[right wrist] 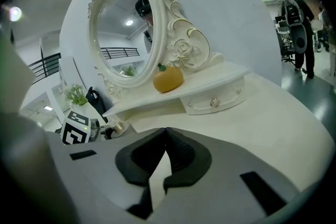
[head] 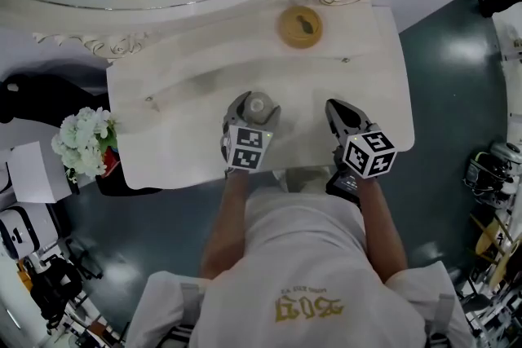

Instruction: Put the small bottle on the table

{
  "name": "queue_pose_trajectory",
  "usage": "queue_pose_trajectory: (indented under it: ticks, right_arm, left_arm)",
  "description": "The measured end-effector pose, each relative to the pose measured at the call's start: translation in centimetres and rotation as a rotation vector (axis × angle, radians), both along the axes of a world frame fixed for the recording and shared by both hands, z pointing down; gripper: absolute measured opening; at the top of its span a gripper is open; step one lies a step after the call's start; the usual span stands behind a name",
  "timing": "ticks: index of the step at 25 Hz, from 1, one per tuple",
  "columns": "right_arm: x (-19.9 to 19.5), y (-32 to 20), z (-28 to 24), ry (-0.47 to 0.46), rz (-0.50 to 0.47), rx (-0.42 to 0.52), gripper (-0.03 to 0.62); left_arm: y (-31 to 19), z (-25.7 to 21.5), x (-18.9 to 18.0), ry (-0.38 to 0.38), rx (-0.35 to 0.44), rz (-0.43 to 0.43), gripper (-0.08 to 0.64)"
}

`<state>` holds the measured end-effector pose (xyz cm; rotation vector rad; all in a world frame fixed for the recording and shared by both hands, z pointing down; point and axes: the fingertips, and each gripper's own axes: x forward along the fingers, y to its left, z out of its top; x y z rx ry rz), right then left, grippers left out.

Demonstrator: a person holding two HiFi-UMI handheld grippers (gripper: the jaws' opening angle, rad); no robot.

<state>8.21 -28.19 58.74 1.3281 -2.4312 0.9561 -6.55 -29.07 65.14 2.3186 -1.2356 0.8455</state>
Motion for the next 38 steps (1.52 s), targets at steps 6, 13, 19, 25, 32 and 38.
queue_pose_trajectory:
  ticks: [6, 13, 19, 25, 32, 38]
  right_arm:
    - [-0.6, 0.3, -0.5, -0.004, -0.002, 0.01, 0.012]
    - [-0.1, 0.5, -1.5, 0.001, 0.017, 0.037, 0.012]
    - [-0.5, 1.0, -3.1, 0.004, 0.013, 0.076, 0.012]
    - [-0.9, 1.8, -4.6, 0.004, 0.011, 0.117, 0.012]
    - [-1.7, 3.6, -6.8, 0.013, 0.017, 0.181, 0.012]
    - [-3.0, 5.3, -8.1, 0.025, 0.015, 0.227, 0.012]
  left_arm:
    - [0.4, 0.5, 0.0, -0.018, -0.007, 0.013, 0.35]
    - [0.2, 0.0, -0.4, -0.001, -0.007, -0.004, 0.388]
    - [1.4, 0.1, -0.7, 0.02, -0.043, -0.01, 0.411]
    - [2.3, -1.7, -1.6, 0.078, -0.028, -0.04, 0.408]
    - [4.3, -4.8, -2.0, 0.166, 0.03, -0.032, 0.362]
    - [6.0, -7.2, -3.4, 0.204, 0.069, -0.052, 0.337]
